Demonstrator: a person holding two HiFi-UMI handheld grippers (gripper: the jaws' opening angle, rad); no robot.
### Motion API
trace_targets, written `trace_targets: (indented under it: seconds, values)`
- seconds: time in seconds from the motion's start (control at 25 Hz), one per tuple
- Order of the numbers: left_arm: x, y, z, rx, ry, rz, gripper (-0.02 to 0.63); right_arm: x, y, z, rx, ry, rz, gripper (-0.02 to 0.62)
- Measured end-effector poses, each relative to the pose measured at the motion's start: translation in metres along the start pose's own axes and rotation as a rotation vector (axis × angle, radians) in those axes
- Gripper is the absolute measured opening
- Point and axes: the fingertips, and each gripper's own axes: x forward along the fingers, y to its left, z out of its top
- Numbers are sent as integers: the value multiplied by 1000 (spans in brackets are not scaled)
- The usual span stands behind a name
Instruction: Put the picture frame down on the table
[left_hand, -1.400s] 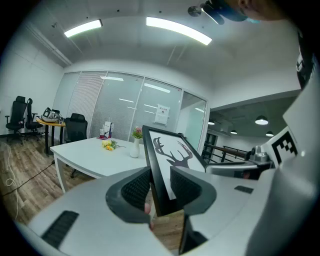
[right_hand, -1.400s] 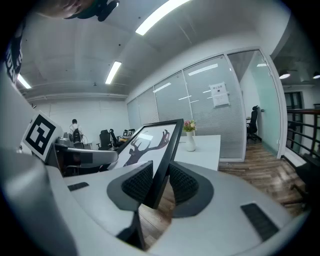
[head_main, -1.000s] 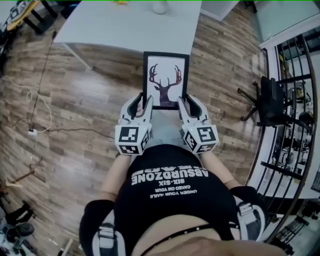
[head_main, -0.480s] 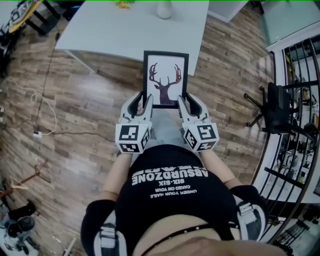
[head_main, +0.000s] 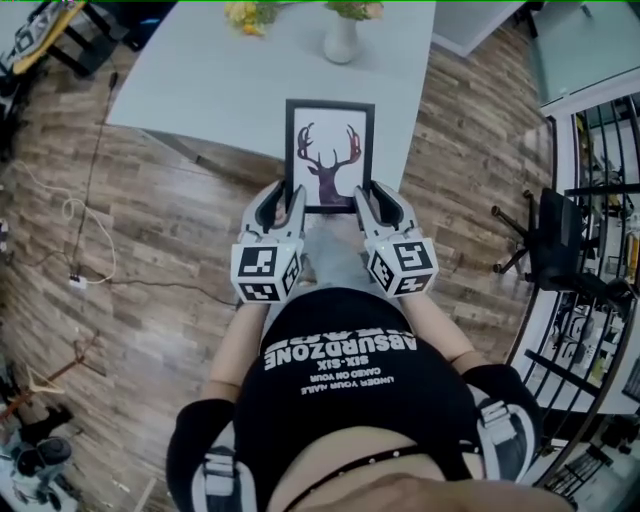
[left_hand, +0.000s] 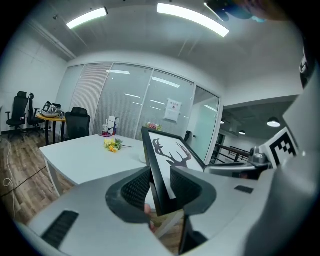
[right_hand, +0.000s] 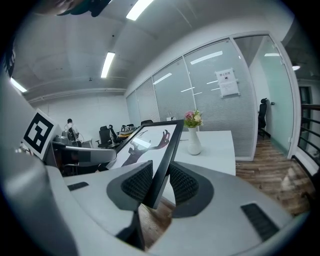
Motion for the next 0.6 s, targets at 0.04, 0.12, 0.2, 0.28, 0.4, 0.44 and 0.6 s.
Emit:
trace_targets:
  seconds: [0.04,0.12,0.2,0.28,0.4,0.44,0.6]
  values:
    - [9,5,3,-2,1,3,137,10,-4,4,0,3,3,117]
    - [27,17,9,-8,9,11,137,31,-11,11,0,11,10,118]
    - [45,31,16,-18,22,19,137,53,-16,18,3,25,19,118]
    - [61,44,23,-27,36,29,137,75,-22,25,5,42,29,118]
    - [81,56,26,-28,48,48,137,100,-32,29,-5,60,46,118]
    - [86,60,26,-28,49,54,137,107,-34,30,-11,64,52,118]
    - [103,76,30,-46,49,76,137,134,-39,36,-29,78,82,118]
